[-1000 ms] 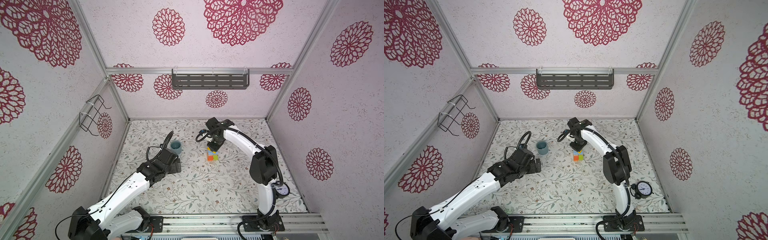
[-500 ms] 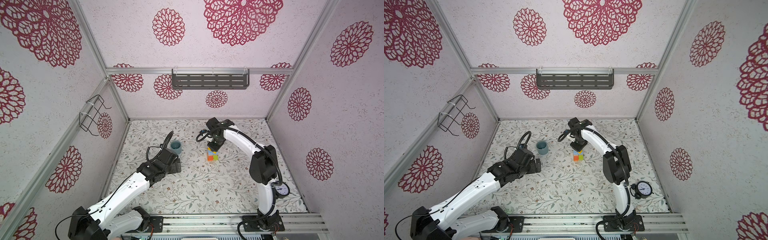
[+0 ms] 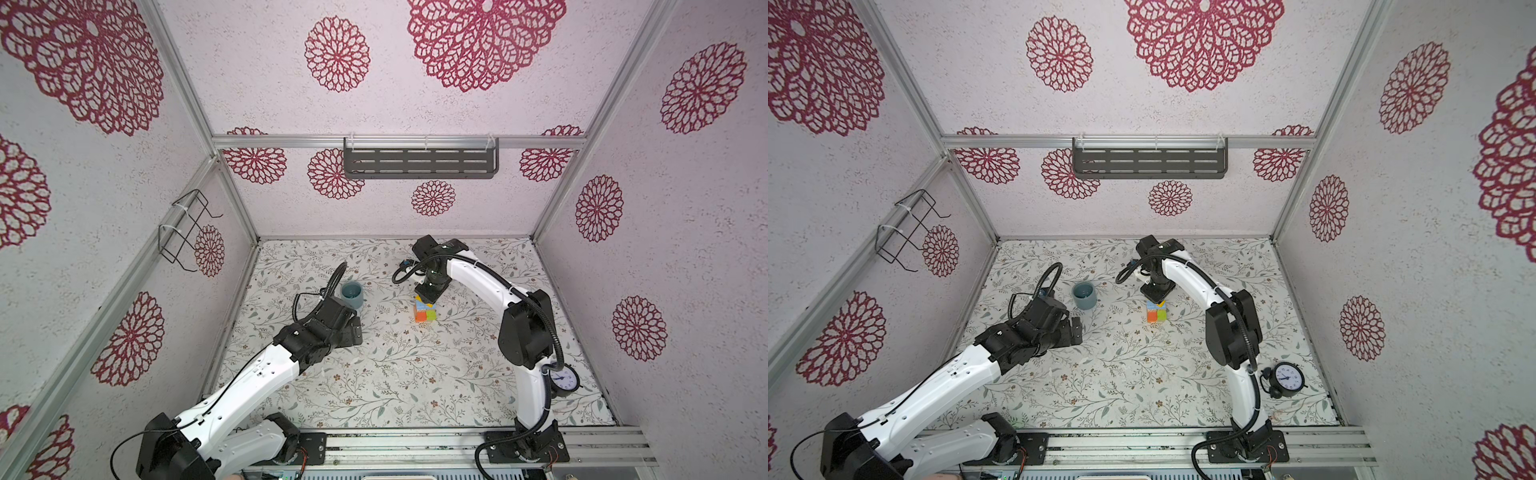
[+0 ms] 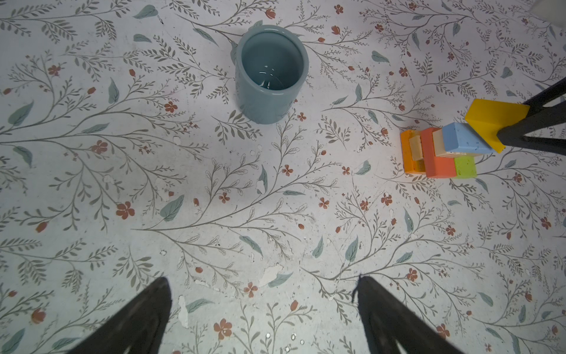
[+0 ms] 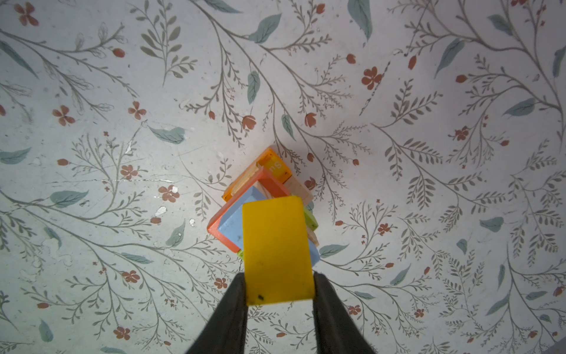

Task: Build the wood block tower
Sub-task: 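Lower the yellow block onto the top of the stack and open the right gripper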

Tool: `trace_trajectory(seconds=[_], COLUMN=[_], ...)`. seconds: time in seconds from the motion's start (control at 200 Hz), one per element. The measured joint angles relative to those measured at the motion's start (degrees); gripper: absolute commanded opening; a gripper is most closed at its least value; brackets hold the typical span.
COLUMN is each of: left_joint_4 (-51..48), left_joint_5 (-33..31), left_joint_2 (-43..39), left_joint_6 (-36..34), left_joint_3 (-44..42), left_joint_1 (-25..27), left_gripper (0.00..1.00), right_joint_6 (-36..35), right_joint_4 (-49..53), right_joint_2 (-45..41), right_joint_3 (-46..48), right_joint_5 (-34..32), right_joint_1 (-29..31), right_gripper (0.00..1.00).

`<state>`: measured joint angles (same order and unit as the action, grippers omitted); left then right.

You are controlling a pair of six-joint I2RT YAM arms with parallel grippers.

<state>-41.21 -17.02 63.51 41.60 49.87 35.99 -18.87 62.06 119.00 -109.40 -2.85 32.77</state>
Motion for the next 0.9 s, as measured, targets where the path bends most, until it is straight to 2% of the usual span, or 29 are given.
trace_trajectory(seconds=[0.59,0.901], left_joint_4=[-0.02,-0.02], left_joint_5=[0.00,0.00], left_joint_2=[-0.15,-0.17], left_joint_6=[0.00,0.00], left_joint_3=[0.00,0.00], left_joint_1=[0.00,0.00], left_gripper=[0.97,0.97], right_joint_6=[0.07,0.04], right_joint_4=[-0.02,-0.02], right_joint_2=[0.17,0.17], right_joint_3=[0.00,0.00], right_joint_5=[-0.07,-0.13], right_joint_1=[0.00,-0.02], right_gripper=[0.45,0.40])
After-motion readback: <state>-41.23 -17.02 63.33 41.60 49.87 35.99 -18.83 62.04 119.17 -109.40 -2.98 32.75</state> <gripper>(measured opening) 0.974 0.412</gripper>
